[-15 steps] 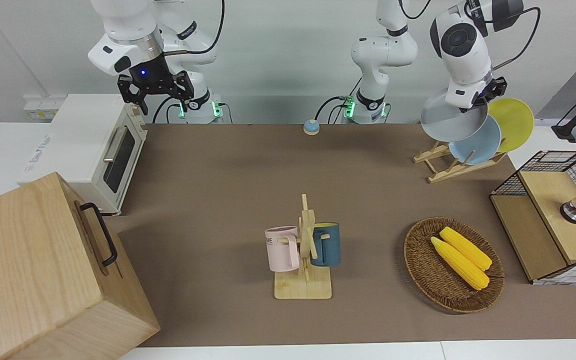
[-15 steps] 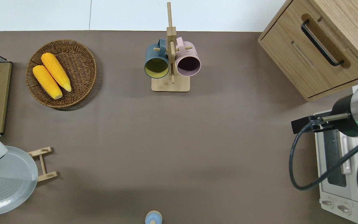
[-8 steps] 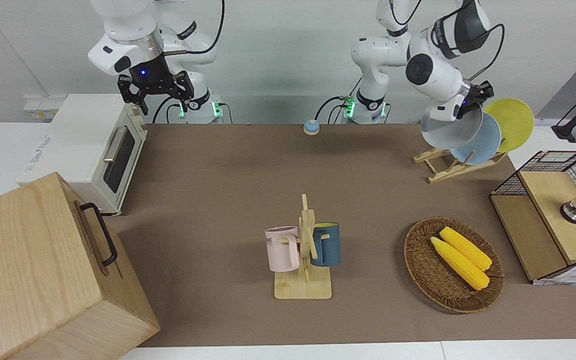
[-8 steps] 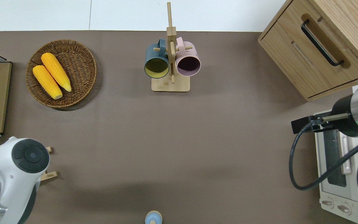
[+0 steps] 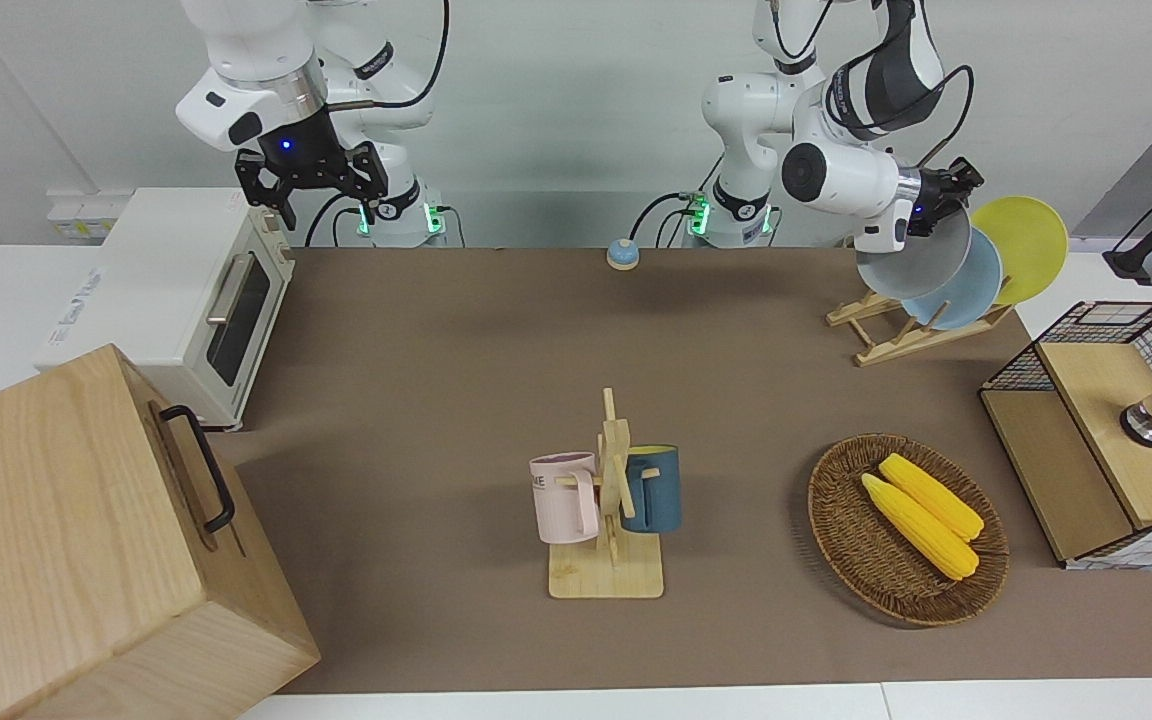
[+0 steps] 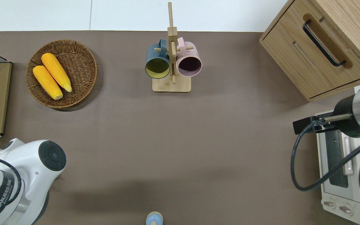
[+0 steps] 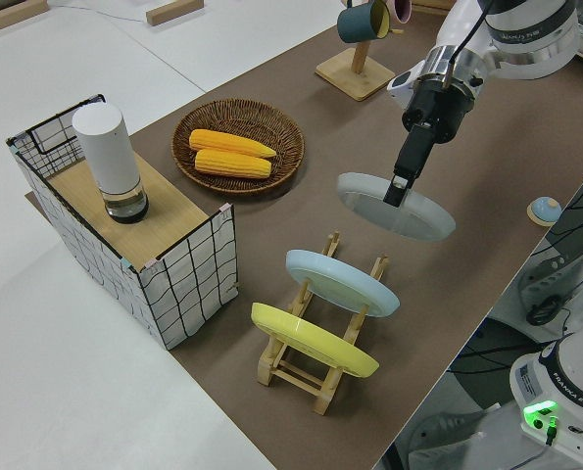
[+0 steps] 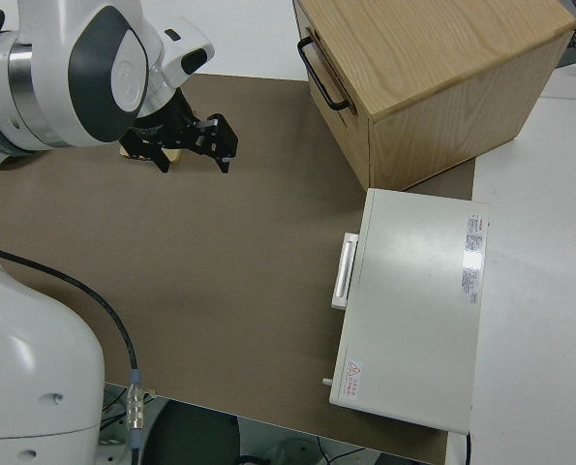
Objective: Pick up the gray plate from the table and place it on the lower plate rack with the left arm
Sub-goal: 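Open the left gripper and pull it back from the plate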
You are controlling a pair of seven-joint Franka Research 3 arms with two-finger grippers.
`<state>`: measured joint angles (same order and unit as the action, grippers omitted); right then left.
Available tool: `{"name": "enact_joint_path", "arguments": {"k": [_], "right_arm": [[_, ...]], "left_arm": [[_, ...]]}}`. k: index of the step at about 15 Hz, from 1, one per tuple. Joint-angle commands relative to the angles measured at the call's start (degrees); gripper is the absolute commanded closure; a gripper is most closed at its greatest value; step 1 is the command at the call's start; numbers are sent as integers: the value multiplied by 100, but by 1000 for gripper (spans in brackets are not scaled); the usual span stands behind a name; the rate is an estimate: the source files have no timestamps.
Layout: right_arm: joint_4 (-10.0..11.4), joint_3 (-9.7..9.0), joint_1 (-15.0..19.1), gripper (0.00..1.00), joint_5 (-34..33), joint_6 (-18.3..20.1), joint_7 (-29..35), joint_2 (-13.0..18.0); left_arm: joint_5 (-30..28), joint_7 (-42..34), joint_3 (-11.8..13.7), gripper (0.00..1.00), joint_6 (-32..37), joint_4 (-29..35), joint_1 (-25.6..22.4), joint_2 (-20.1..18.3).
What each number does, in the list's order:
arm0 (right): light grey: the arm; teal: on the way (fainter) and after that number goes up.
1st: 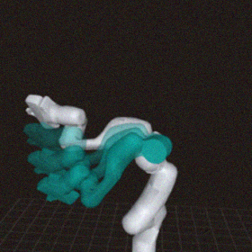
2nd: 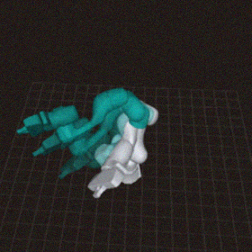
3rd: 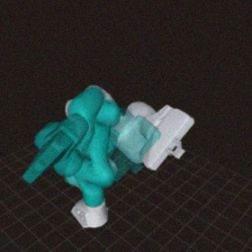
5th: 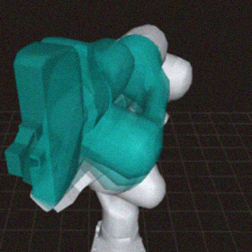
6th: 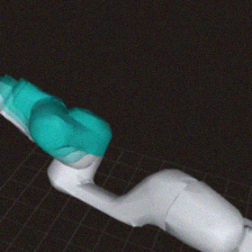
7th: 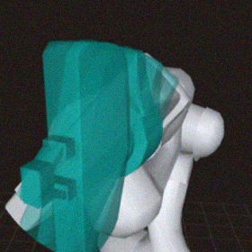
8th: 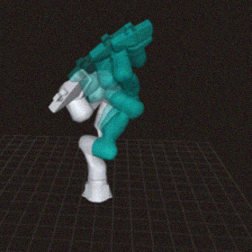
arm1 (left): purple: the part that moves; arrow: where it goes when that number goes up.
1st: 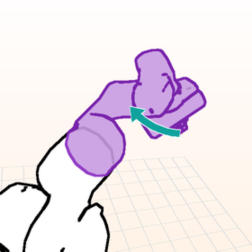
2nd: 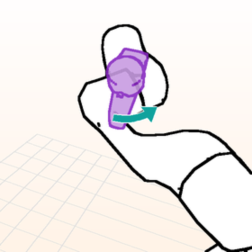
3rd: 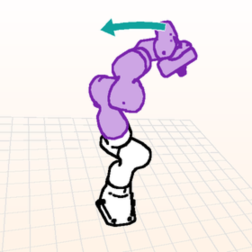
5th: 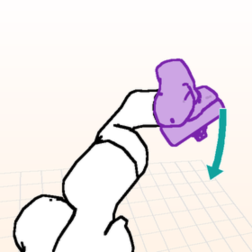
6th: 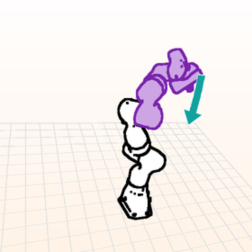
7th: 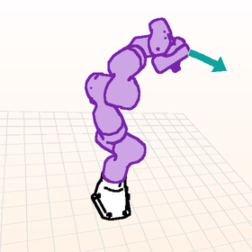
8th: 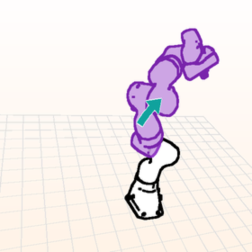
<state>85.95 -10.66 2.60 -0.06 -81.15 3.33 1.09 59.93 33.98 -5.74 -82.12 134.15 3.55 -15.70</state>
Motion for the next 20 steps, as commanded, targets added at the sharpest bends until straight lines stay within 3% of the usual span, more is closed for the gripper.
{"name": "enact_joint_path", "arguments": {"k": [1, 6, 10, 20], "right_arm": [[-35, -33, 56, 11, 59, 82, 1, 14], [-35, -33, 56, 11, 59, 82, 1, 14], [-35, -33, 56, 11, 59, 82, 1, 14], [-35, -33, 56, 11, 59, 82, -8, 14]], "left_arm": [[185, 1002, -103, 1000, 274, 146, 146, 408], [317, 1962, -199, 1000, 626, 199, 295, 884], [396, 2103, -217, 1000, 741, 217, 313, 928], [431, 2850, -217, 1000, 723, 208, 313, 1446]]}}
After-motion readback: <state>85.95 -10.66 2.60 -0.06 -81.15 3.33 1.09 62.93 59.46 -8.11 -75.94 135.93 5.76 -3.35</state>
